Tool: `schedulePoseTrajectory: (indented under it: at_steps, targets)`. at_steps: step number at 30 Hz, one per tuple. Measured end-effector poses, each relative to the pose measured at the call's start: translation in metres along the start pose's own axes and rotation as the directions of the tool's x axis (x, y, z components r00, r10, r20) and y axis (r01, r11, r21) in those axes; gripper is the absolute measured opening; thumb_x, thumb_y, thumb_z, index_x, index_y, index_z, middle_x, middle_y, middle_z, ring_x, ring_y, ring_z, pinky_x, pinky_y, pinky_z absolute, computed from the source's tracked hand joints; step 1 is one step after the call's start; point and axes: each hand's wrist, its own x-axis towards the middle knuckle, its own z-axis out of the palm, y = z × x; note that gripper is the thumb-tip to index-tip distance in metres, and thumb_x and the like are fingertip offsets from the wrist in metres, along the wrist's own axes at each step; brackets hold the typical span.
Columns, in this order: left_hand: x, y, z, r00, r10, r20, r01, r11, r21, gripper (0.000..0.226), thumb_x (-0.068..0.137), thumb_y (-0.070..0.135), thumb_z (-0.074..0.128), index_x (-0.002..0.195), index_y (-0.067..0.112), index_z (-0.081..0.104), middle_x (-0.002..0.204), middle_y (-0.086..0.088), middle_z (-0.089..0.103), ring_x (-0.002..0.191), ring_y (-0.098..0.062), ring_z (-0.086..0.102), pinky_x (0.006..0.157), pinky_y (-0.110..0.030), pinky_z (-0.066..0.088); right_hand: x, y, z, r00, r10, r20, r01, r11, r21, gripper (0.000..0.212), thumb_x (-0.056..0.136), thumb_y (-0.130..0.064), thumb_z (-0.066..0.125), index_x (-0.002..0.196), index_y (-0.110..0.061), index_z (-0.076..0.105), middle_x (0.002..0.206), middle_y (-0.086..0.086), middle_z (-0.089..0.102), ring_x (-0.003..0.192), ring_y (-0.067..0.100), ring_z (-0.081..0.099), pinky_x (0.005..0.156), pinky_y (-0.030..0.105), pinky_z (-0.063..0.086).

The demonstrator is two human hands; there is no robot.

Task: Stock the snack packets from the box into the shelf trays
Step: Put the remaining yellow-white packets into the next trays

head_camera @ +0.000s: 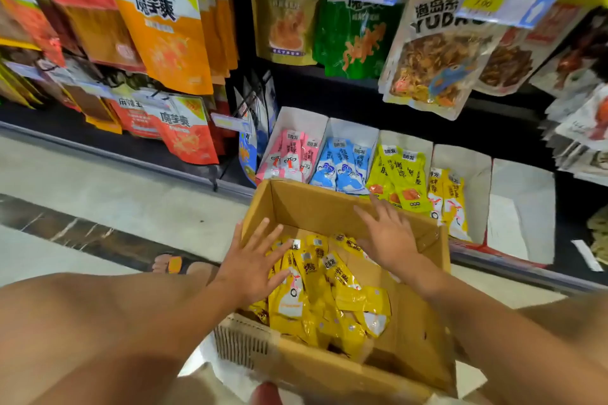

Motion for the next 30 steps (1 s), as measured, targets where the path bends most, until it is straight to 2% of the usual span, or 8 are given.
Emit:
schedulePoseTrajectory:
  at_steps: [2,7,12,18,21,25,28,30]
  targets:
    - [-0.023,-0.004,0.018,0.998,-0.045,0.039,0.047,0.998,-0.029,0.075,0.094,0.077,-0.005,0.161,0.046,0.005,0.171,0.005,-0.006,0.156,-0.03,-0.018,0.118,-0.071,-0.01,-0.004,-0.019,0.014,0.998,-0.027,0.052,0.027,1.0,0.013,0.082,0.09,-0.053,0.064,0.156,-0.042,0.017,0.167,0.005,0.003,0.152,0.033,0.01,0.12,0.056,0.02]
    - [-0.058,-0.009,0.049,0.99,-0.091,0.108,0.098,0.993,-0.062,0.072,0.098,0.077,0.007,0.162,0.044,0.016,0.171,0.004,0.0,0.156,-0.03,-0.017,0.118,-0.073,-0.007,-0.013,-0.055,0.059,0.974,-0.065,0.216,0.051,0.996,0.07,0.083,0.088,-0.055,0.065,0.155,-0.042,0.017,0.166,0.005,0.009,0.151,0.031,0.012,0.117,0.058,0.025]
    - [-0.06,-0.009,0.057,0.992,-0.106,0.061,0.11,0.992,-0.06,0.067,0.101,0.071,0.016,0.16,0.04,0.027,0.171,0.003,0.014,0.159,-0.027,-0.005,0.12,-0.069,0.006,-0.016,-0.087,0.104,0.924,-0.053,0.378,0.007,0.993,0.121,0.084,0.088,-0.055,0.064,0.156,-0.04,0.016,0.166,0.004,0.008,0.151,0.03,0.014,0.115,0.056,0.027]
    - [-0.059,-0.009,0.064,0.99,-0.139,0.011,0.139,0.986,-0.093,0.067,0.101,0.068,0.02,0.161,0.038,0.024,0.171,0.003,0.013,0.159,-0.022,-0.007,0.121,-0.067,0.006,-0.02,-0.127,0.145,0.848,-0.004,0.53,-0.157,0.953,0.258,0.074,0.088,-0.059,0.061,0.149,-0.025,0.034,0.147,0.007,0.042,0.135,0.032,0.04,0.099,0.047,0.045]
    - [-0.057,-0.01,0.065,0.989,-0.145,0.01,0.146,0.985,-0.095,0.067,0.101,0.067,0.021,0.16,0.037,0.029,0.171,0.002,0.014,0.159,-0.023,-0.007,0.121,-0.067,0.006,-0.013,-0.147,0.159,0.776,0.07,0.627,-0.403,0.82,0.407,0.066,0.086,-0.05,0.066,0.138,-0.016,0.042,0.132,0.01,0.054,0.117,0.031,0.056,0.078,0.035,0.046]
    - [-0.057,-0.009,0.069,0.988,-0.15,-0.04,0.145,0.983,-0.11,0.063,0.1,0.064,0.031,0.155,0.036,0.043,0.17,0.001,0.019,0.16,-0.023,-0.002,0.121,-0.067,0.01,-0.001,-0.169,0.173,0.63,0.206,0.749,-0.705,0.555,0.44,0.055,0.087,-0.03,0.071,0.131,-0.008,0.046,0.122,0.015,0.06,0.106,0.033,0.064,0.076,0.04,0.058]
    - [-0.057,-0.01,0.072,0.987,-0.153,-0.039,0.147,0.983,-0.114,0.062,0.1,0.063,0.032,0.155,0.036,0.043,0.171,0.002,0.014,0.16,-0.022,-0.003,0.121,-0.066,0.009,0.008,-0.173,0.19,0.542,0.242,0.805,-0.826,0.332,0.456,0.053,0.081,-0.021,0.079,0.124,0.001,0.056,0.109,0.02,0.067,0.092,0.032,0.069,0.075,0.047,0.062]
    - [-0.057,-0.01,0.072,0.988,-0.151,-0.039,0.145,0.983,-0.113,0.063,0.099,0.062,0.032,0.155,0.035,0.043,0.172,0.001,0.012,0.16,-0.023,-0.004,0.121,-0.066,0.009,0.013,-0.175,0.187,0.487,0.242,0.839,-0.873,0.15,0.464,0.05,0.079,-0.01,0.08,0.121,0.007,0.058,0.101,0.025,0.068,0.081,0.032,0.068,0.065,0.043,0.062]
